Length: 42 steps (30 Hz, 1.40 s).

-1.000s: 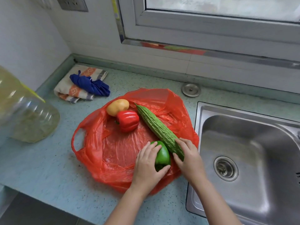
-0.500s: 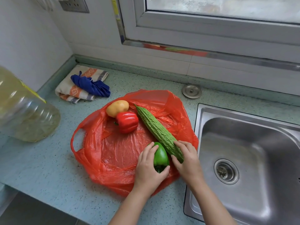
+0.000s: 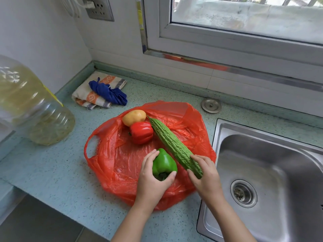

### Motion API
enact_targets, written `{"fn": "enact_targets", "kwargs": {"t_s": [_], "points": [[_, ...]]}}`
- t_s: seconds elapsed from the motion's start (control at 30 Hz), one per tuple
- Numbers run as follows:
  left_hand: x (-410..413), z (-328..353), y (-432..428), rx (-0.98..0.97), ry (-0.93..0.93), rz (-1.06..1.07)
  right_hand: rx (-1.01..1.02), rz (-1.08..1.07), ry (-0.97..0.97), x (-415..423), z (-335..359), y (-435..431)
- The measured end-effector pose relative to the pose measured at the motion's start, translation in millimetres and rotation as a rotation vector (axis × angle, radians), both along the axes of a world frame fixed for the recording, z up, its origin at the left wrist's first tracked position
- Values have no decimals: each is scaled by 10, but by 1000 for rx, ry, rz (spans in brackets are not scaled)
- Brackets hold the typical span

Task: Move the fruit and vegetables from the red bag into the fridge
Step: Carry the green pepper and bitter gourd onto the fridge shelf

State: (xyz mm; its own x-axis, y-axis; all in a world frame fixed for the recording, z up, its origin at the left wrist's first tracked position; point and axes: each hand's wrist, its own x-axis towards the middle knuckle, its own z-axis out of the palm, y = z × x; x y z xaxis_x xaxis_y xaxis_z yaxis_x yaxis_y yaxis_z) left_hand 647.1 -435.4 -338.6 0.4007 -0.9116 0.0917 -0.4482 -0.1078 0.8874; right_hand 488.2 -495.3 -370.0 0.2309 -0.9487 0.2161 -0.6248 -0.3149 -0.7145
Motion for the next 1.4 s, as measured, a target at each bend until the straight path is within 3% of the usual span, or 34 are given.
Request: {"fn": "enact_targets", "kwargs": {"t_s": [0.27,0.57,1.03,1.4], "points": [[164,223,287,-57,7,77,-98,-27,-40,73,338,99],[318,488,1017,-106,67,196,-175,158,-87,408,768,588],[383,715,3269,-216,27,675,-232,700,-134,1184,1211,2279],[73,769,4840,-224,118,1234,-285,1256,-108,1807,1294,3749]]}}
